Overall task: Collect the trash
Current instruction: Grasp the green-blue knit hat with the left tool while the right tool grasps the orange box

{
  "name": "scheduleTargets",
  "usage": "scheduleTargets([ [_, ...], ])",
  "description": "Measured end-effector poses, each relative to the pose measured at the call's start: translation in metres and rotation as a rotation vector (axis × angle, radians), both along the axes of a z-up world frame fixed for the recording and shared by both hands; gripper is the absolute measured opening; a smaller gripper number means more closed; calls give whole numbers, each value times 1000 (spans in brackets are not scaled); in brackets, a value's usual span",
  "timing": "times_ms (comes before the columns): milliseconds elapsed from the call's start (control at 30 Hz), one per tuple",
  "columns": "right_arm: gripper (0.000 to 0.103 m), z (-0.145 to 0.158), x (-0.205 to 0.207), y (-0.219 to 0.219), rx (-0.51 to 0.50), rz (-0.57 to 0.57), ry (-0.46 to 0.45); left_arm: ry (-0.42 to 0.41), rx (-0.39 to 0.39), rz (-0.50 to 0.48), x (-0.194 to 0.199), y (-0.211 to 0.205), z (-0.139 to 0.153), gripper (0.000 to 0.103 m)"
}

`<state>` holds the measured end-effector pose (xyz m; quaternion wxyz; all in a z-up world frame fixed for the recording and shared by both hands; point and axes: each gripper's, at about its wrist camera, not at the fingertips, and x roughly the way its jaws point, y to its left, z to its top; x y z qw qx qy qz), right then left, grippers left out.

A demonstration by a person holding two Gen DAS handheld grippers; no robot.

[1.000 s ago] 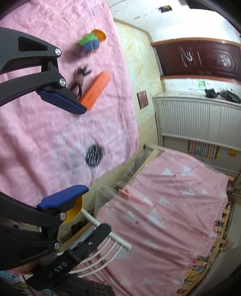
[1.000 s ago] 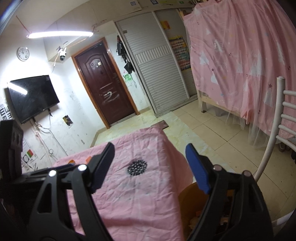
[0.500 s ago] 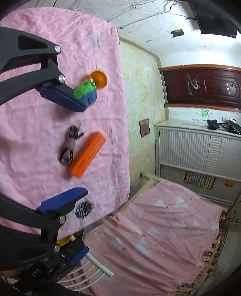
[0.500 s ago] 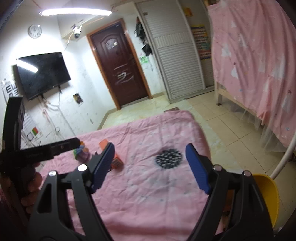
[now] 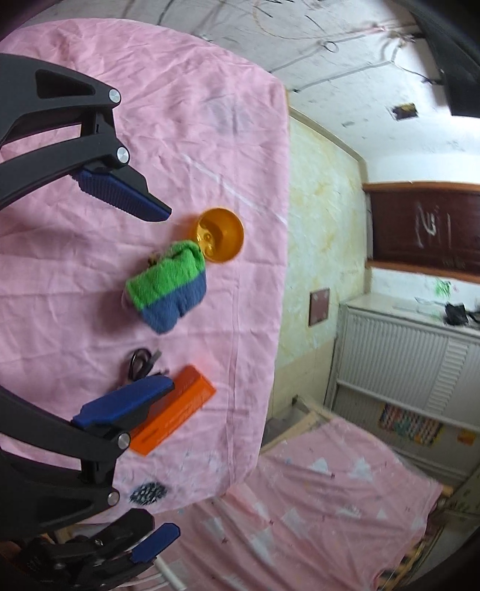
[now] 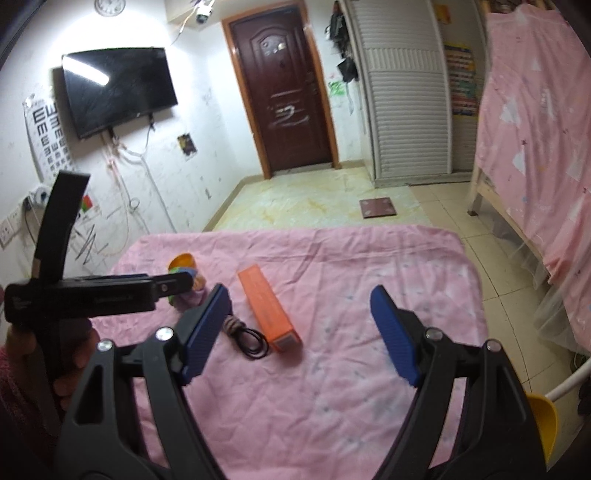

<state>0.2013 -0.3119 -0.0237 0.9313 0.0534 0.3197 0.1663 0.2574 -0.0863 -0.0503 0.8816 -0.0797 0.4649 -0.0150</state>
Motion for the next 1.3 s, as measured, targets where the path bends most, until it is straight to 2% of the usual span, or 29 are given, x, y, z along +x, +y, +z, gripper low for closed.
scheduleTargets([
  [200,76,-8,27,17,-40,40,47,51,3,57,14,8,-15,78],
  [333,76,-14,38,28,-71,57,60,57,12,49,20,8,-21,77],
  [433,76,-20,42,33,-81,71,75,68,14,33,23,3,-25,60],
  [500,76,-23,44,35,-90,82,85,72,36,26,24,-1,-30,41],
  [600,76,-26,45,38,-105,92,96,51,70,20,22,-7,-30,28],
  [767,75,-33,50,46,-136,106,124,30,65,16,17,-9,-25,26],
  [800,72,-35,50,47,-140,109,130,24,61,14,15,-9,-24,26],
  [833,61,-37,52,49,-150,116,142,21,60,12,12,-9,-24,26],
  [1033,31,-46,53,57,-209,130,169,7,66,9,1,-6,-25,26],
  [1133,23,-47,53,57,-227,118,165,-3,69,13,-1,-4,-24,26],
  [1300,22,-38,48,47,-194,80,120,-20,67,14,-9,-3,-18,26],
])
